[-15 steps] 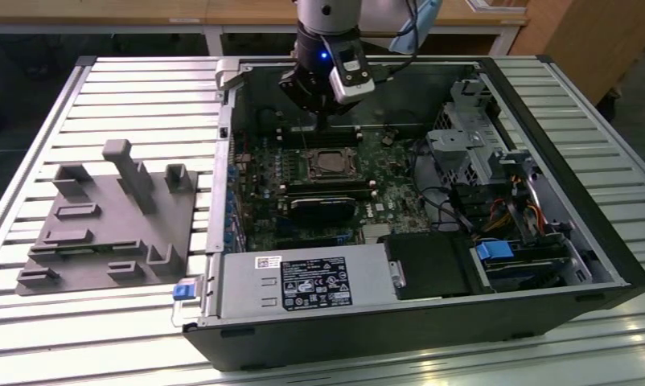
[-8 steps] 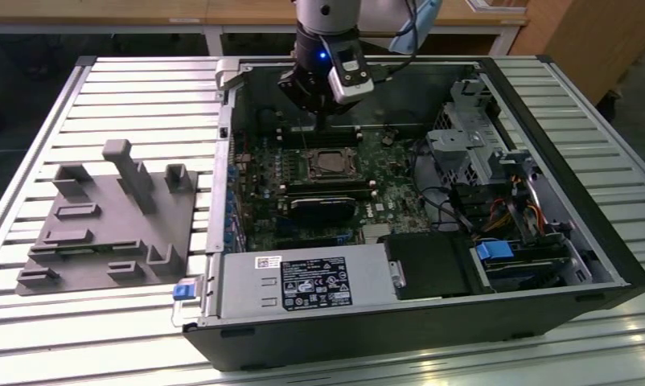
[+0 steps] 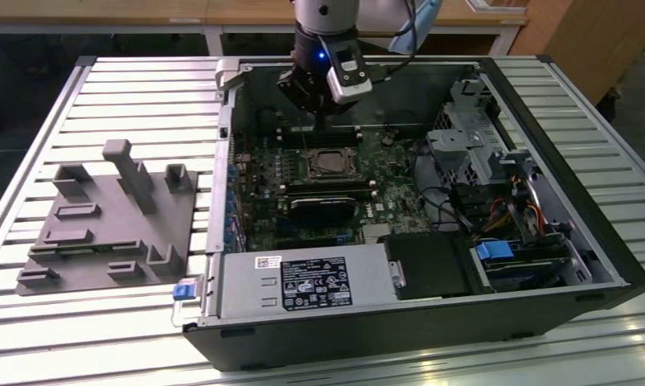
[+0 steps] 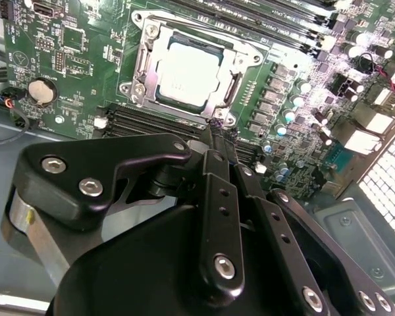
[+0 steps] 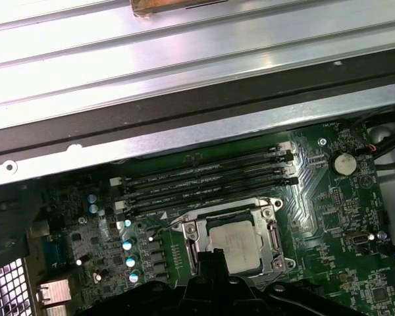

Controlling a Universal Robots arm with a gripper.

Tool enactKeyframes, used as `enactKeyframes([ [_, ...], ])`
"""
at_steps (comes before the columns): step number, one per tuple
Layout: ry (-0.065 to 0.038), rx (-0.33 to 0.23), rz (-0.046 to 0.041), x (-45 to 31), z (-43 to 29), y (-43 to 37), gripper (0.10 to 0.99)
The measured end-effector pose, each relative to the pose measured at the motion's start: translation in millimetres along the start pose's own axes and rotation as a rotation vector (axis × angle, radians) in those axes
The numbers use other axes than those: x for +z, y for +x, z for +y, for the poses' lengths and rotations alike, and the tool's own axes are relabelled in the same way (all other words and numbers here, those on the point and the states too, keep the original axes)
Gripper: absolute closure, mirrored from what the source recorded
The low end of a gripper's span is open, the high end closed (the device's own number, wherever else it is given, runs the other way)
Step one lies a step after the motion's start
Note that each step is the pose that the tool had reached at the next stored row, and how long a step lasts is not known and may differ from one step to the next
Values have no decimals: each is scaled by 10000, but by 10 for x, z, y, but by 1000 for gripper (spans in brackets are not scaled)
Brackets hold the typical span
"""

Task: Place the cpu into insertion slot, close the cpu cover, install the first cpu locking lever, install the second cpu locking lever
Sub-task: 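Install the first cpu locking lever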

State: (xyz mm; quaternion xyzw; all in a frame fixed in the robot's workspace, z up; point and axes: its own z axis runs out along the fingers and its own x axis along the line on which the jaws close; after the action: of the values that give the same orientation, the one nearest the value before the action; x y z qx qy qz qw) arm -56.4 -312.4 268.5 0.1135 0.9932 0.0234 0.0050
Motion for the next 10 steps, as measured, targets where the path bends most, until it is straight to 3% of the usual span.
enactKeyframes([
  [10, 0, 0, 0, 0, -6, 27, 980],
])
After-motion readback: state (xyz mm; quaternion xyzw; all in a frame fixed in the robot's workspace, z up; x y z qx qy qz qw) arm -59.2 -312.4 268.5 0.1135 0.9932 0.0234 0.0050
